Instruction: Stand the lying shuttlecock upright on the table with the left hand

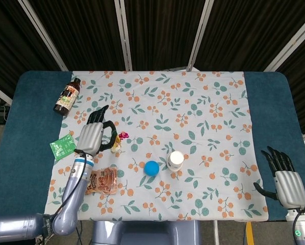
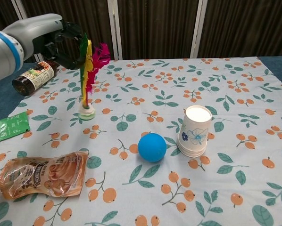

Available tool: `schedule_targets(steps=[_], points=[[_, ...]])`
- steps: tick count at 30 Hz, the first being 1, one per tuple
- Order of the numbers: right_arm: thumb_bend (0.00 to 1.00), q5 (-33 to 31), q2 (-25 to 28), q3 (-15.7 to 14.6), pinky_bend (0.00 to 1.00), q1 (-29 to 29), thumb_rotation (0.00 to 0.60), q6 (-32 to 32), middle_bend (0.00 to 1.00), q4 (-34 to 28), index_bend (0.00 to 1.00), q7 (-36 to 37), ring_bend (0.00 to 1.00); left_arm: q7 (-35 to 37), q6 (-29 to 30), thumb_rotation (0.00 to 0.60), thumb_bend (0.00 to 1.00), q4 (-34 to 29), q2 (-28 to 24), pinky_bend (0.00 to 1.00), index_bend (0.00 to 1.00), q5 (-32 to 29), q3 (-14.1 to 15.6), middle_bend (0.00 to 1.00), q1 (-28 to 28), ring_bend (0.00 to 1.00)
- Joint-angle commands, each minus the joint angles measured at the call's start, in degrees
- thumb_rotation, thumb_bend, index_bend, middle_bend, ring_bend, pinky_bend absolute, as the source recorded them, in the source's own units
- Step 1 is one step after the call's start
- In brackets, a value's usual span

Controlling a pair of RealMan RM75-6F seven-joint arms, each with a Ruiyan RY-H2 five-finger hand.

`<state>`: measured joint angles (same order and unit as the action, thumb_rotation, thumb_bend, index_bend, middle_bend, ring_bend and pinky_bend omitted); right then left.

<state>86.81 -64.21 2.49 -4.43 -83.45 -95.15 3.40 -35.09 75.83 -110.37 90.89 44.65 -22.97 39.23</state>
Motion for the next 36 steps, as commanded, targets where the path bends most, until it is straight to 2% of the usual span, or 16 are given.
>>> schedule_targets(steps=[1, 14, 32, 36], points=[[0.14, -0.06, -0.06, 0.01, 0.0, 0.01, 0.6, 0.01, 0.0, -0.01, 0.1, -0.18, 0.0, 2.87, -0.3, 0.6, 0.53, -1.78, -2.48, 0.0, 0.6, 0.66, 2.21, 0.0, -2.19, 0.0], [0.14, -0.35, -0.11, 0.07, 0.0, 0.01, 0.6, 0.15, 0.0, -0.16, 0.1, -0.44, 0.0, 7.88, -2.24, 0.6, 0.53, -0.02, -3.71, 0.0, 0.6, 2.81, 6.14, 0.0, -3.77, 0.0], [0.14, -0.17, -0.08, 0.02, 0.0, 0.01, 0.6, 0.12, 0.0, -0.13, 0.1, -0.46, 0.0, 10.24, -3.35, 0.6, 0.53, 3.06, -0.74, 0.0, 0.59, 2.39, 7.48, 0.0, -3.26, 0.0], [0.14, -0.23, -0.07, 0.03, 0.0, 0.04, 0.6, 0.11, 0.0, -0.13, 0.1, -0.45, 0.0, 10.59, -3.44, 0.6, 0.52, 3.32, -0.65, 0.0, 0.55, 2.5, 7.97, 0.0, -3.46, 0.0]])
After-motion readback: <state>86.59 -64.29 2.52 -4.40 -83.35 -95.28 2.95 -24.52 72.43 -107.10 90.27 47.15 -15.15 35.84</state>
